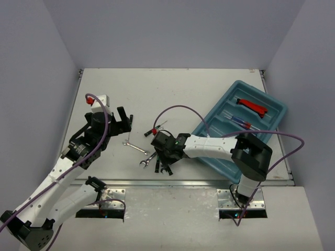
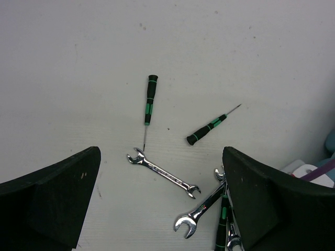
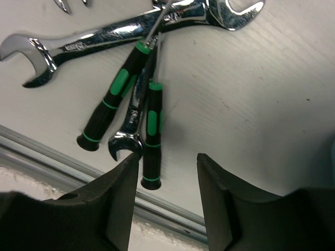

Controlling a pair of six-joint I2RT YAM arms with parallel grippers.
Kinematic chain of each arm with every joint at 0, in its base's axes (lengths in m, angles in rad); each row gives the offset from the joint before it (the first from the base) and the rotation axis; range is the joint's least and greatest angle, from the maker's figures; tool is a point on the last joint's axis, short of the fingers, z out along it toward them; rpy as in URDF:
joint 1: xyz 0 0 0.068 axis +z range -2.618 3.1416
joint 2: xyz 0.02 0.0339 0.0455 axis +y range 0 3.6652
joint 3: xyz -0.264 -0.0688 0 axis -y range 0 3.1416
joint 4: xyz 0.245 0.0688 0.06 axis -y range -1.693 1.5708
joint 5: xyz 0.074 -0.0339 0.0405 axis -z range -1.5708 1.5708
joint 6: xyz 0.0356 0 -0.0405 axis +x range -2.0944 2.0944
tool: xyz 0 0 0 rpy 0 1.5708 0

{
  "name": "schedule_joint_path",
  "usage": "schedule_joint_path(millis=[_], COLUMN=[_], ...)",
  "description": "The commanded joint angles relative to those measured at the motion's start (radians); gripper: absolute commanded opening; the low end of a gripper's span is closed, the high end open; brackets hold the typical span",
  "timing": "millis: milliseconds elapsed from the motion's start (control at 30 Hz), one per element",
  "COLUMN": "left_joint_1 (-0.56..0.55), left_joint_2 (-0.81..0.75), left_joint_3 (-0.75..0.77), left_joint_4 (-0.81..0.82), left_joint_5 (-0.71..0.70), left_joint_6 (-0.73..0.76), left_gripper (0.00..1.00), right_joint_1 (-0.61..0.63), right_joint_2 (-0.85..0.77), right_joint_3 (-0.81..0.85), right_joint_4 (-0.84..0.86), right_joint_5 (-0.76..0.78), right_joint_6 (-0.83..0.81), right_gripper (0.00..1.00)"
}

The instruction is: Sort the tools into containers

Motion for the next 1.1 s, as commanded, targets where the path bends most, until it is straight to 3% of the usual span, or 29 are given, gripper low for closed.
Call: schedule_joint_path(millis=[0,100,300,533,767,967,1067], left_joint_1=[0.011,0.01,0.011,0.011,0.011,0.011,0.011], left_joint_2=[-0.009,-0.012,-0.025,-0.034,-0.041,-0.047,-0.053], left_joint_3=[0.002,0.0,-0.001,-0.003,-0.003,-0.003,-0.003], left_joint_4=[0.033,0.034,0.037,0.037,0.038,0.038,0.038], left_joint_5=[0.021,0.027,0.033,0.036,0.038,0.039,0.035], left_joint_6=[0.016,0.017,0.021,0.021,0.021,0.022,0.022], left_gripper=[1.0,1.0,1.0,1.0,1.0,1.0,1.0], right_joint_1=[0.006,0.001,-0.02,-0.022,-0.025,-0.027,-0.027], right_joint_2=[0.053,0.075,0.102,0.116,0.139,0.138,0.11], right_joint_3=[0.062,0.06,0.048,0.051,0.052,0.07,0.081], right_joint_4=[0.031,0.037,0.047,0.046,0.03,-0.006,-0.013], right_joint_5=[-0.026,-0.035,-0.057,-0.064,-0.059,-0.036,-0.028], right_joint_6=[0.007,0.003,0.006,0.002,0.001,-0.003,-0.003], right_gripper=[0.48,0.45,0.27,0.18,0.17,0.01,0.0])
